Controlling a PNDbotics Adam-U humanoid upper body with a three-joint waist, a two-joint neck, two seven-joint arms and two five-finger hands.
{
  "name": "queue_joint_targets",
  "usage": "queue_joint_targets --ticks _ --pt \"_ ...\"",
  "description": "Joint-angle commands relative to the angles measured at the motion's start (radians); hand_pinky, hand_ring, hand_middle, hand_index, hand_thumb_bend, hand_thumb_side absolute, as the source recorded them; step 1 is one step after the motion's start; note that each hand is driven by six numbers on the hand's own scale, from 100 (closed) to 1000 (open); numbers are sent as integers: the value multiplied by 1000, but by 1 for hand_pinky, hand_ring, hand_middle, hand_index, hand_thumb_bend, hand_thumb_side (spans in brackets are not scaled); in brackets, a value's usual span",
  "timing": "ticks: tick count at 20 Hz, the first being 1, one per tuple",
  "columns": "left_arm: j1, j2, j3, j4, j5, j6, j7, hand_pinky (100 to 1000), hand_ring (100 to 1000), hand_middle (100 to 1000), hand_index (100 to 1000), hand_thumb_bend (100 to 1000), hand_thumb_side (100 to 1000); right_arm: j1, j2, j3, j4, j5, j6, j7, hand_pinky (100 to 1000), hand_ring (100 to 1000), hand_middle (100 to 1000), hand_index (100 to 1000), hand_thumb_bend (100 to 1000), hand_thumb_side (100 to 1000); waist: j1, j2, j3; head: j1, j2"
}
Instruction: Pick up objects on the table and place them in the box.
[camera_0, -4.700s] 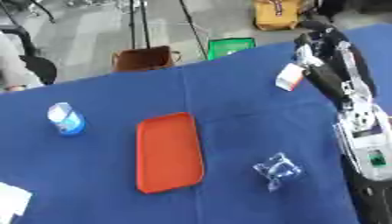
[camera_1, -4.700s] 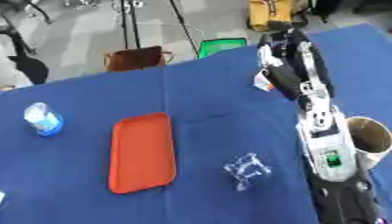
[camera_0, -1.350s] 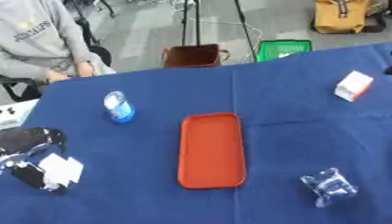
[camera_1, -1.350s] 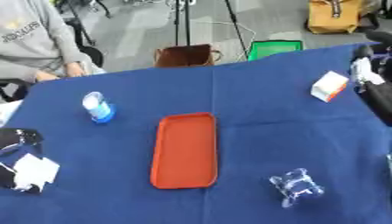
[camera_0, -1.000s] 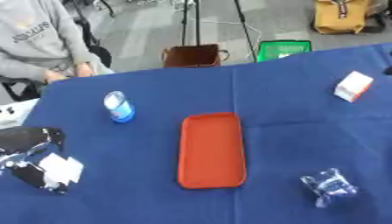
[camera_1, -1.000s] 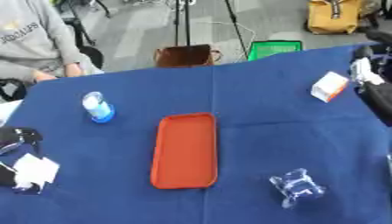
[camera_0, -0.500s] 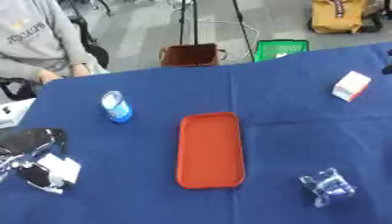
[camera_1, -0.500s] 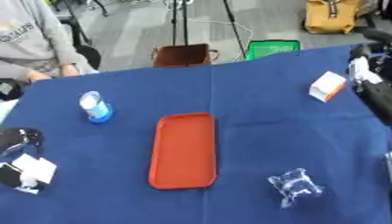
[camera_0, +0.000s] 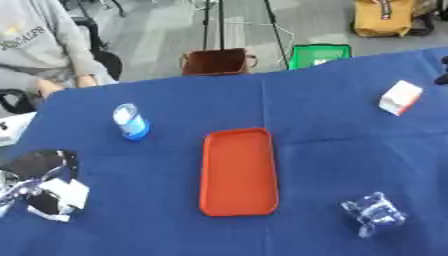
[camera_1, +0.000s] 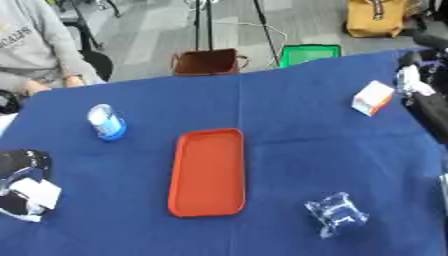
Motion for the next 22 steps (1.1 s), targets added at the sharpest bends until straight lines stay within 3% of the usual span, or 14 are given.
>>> queue_joint_targets --ticks 1,2,3,5,6,7,10,13,18,22 --pt "-4 22 3 9 -14 7 11 868 767 734 574 576 254 -21 -6 1 -10 -7 -1 2 694 532 620 851 100 496 -6 -11 0 0 -9" --pt "-4 21 4 11 -16 10 12 866 764 731 570 558 246 -21 -5 1 -10 -7 -2 2 694 532 620 851 100 496 -6 -11 0 0 -9" --pt "-5 21 4 13 -18 13 13 853 749 717 545 447 200 -21 -5 1 -11 -7 -2 2 694 532 620 851 100 496 -6 -11 1 0 -10" --pt "-5 22 5 15 -23 21 19 849 745 713 536 421 194 -20 -4 1 -11 -7 -2 2 694 532 620 851 100 496 -6 -11 1 -1 -11" --pt "-4 22 7 16 -22 28 23 831 724 695 504 303 186 -20 -4 0 -12 -7 -2 2 694 531 620 851 100 496 -7 -12 2 -4 -11" --pt "-4 22 8 16 -20 34 25 823 711 684 482 251 181 -20 -4 0 -12 -7 -2 2 694 531 620 851 100 496 -7 -12 2 -6 -10" --pt "-1 25 11 10 -11 46 20 781 690 667 443 162 184 -19 -3 -1 -13 -6 -2 2 693 531 620 851 100 495 -7 -13 2 -6 -11" --pt "5 30 20 -10 2 55 -11 766 683 662 433 134 195 -18 -3 -1 -13 -6 -1 1 693 531 620 851 100 496 -7 -13 2 -7 -12" --pt "17 77 38 -88 72 55 -202 751 686 657 423 129 214 -15 -4 -3 -14 -5 -1 0 693 531 620 851 100 496 -5 -17 7 -19 -13" --pt "14 133 50 -148 110 61 -295 757 692 653 413 126 196 -10 -5 -3 -15 -3 -1 0 693 531 620 851 100 499 -2 -23 10 -19 -11"
